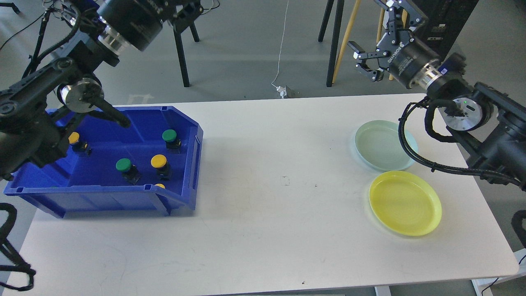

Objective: Pass button and place on color plate
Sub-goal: 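Move the left gripper over the blue bin, then lower the left gripper into the bin and grasp a yellow-topped button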

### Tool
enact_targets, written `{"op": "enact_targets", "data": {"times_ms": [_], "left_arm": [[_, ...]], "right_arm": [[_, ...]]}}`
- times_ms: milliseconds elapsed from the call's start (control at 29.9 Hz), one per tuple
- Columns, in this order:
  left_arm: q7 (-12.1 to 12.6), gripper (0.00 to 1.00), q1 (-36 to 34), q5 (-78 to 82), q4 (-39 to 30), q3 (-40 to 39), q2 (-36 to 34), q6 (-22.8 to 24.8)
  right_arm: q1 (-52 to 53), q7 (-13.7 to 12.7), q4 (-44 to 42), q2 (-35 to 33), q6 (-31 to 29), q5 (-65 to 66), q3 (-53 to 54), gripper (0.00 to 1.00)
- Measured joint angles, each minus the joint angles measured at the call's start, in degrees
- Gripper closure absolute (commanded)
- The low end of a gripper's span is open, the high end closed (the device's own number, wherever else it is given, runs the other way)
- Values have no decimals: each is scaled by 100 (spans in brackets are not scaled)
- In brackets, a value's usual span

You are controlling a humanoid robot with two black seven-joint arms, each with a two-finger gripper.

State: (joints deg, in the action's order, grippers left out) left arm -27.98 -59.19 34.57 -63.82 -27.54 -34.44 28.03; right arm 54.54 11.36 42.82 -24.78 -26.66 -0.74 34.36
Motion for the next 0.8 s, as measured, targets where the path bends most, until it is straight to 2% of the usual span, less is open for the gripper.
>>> {"op": "enact_targets", "data": {"times_ms": [67, 167, 267, 468, 635, 802], "left_arm": [[0, 0, -386, 801, -93, 1026, -331, -120], [0, 0, -909, 2141, 4, 2493, -727, -665], [0, 0, -1129, 3602, 268, 3355, -997, -1020], [-3, 0, -1173, 5530, 875, 4118, -1068, -1167], [-3, 1, -1096, 5779, 1192, 4666, -897, -1474], [-4, 1, -917, 5794, 1599, 4844, -536, -1532]], "right_arm": [[-116, -24, 36, -170, -49, -15, 155, 0], [-257, -34, 98, -392, -117, -74, 311, 0], [-336, -37, 138, -438, -134, -97, 351, 0], [-549, -37, 144, -407, -135, -99, 356, 0], [-683, -31, 135, -397, -135, -87, 355, 0], [-716, -31, 131, -424, -135, -84, 348, 0]]}}
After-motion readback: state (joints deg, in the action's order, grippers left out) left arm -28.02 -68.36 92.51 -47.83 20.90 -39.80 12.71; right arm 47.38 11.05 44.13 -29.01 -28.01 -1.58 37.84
